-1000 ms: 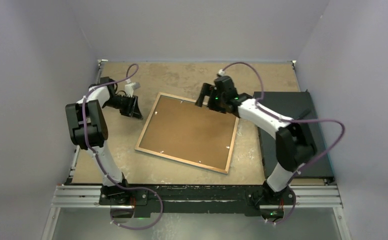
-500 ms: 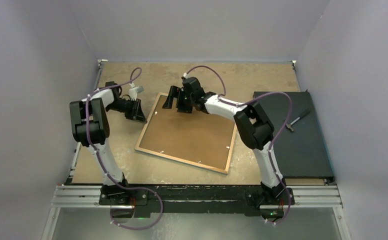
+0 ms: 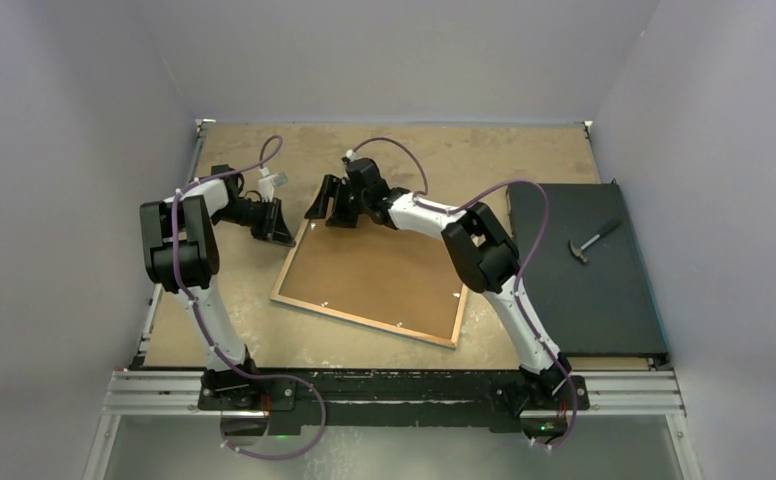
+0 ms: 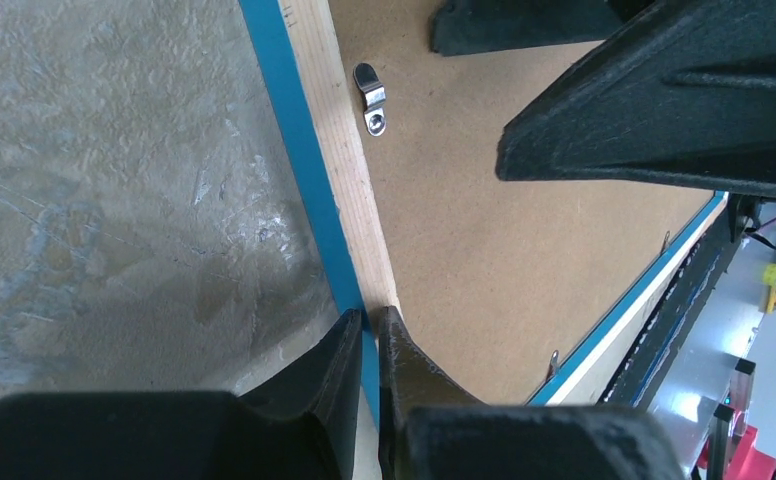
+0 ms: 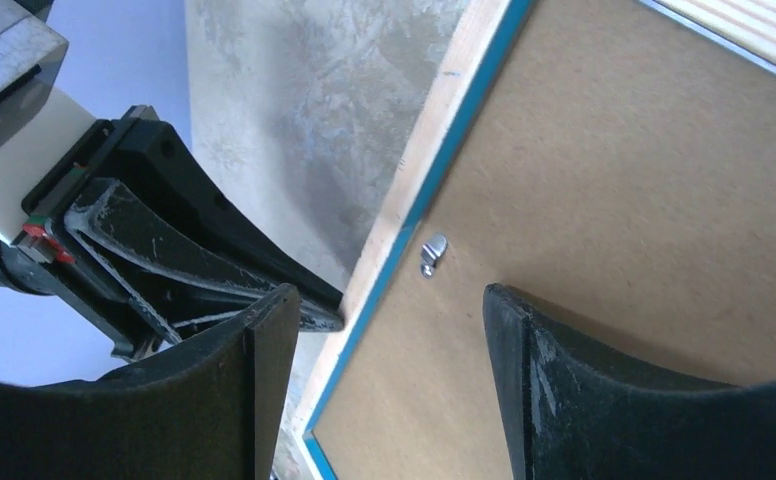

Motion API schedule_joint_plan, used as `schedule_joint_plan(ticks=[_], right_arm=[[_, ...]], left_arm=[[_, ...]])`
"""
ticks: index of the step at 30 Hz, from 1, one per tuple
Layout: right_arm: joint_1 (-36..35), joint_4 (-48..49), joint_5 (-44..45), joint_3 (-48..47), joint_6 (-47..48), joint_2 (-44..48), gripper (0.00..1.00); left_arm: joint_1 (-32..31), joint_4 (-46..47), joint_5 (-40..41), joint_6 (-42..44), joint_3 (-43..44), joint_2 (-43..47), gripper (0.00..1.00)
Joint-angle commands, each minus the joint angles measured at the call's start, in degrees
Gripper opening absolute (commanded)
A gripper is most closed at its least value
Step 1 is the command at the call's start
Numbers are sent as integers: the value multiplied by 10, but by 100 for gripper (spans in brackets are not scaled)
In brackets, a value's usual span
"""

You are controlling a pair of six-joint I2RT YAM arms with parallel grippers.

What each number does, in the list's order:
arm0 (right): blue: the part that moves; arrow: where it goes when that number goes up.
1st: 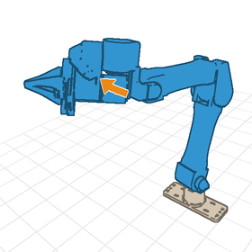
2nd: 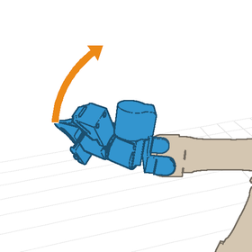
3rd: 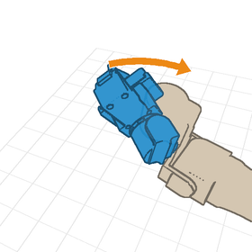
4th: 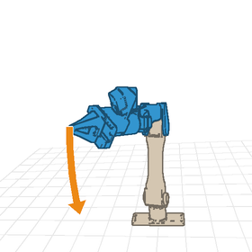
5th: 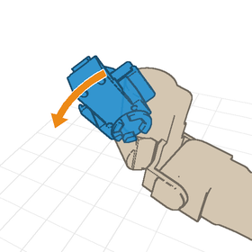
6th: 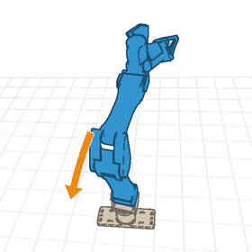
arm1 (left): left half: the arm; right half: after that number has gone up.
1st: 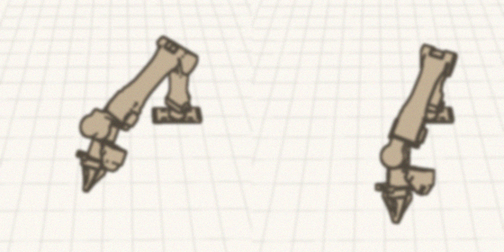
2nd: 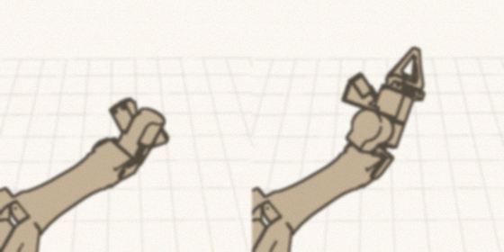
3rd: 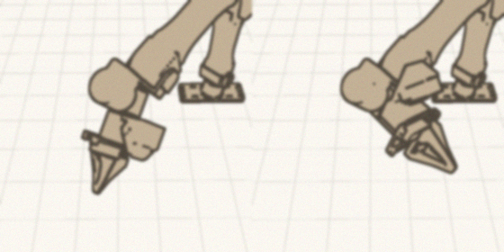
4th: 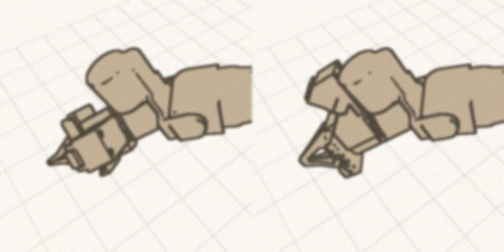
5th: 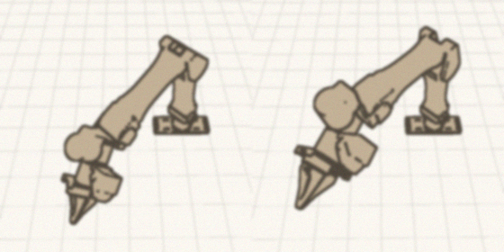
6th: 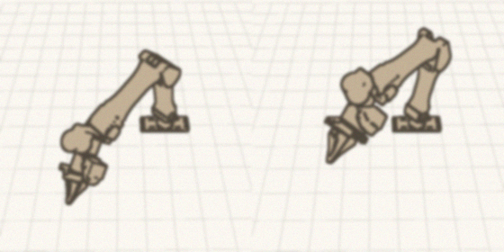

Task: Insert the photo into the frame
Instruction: Install the photo frame at the center of the board.

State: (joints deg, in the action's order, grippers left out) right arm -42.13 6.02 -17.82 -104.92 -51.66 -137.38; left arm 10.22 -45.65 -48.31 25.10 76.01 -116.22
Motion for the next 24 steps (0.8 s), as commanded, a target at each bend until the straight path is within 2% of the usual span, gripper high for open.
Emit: schedule_joint_plan(ticks=[1, 6, 17, 24], right_arm=[[-8, 15, -27, -39, -24, -22, 68], [-16, 16, -38, -55, -36, -43, 63], [-20, 21, -43, -61, -44, -57, 61], [-20, -14, -37, -88, -22, -71, 61]], left_arm=[[-6, 26, 18, 10, -18, -8, 7], [-7, 28, 22, 8, -20, -6, 6], [-7, 29, 32, 9, -22, -1, 6], [-7, 28, 31, 11, -23, 0, 5]])
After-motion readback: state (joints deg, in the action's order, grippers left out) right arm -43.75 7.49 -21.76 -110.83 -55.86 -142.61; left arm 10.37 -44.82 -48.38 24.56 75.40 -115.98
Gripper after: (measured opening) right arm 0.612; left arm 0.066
